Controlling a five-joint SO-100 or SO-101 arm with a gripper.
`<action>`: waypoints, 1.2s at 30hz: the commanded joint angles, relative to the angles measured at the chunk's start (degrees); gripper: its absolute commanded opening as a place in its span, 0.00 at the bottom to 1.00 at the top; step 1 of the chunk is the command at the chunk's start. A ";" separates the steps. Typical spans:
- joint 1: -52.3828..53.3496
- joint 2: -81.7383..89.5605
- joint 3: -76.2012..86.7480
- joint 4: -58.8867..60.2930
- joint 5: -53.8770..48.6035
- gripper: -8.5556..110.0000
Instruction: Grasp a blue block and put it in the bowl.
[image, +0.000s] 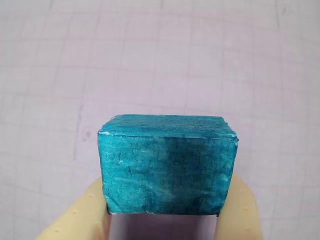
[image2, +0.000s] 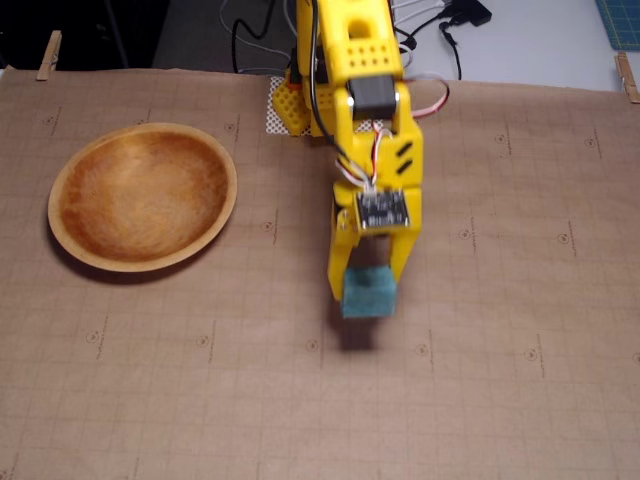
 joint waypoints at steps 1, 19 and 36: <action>2.11 11.16 -1.85 5.62 -0.35 0.05; 27.42 20.65 -12.04 21.80 -7.21 0.05; 49.13 19.60 -11.07 22.50 -14.33 0.05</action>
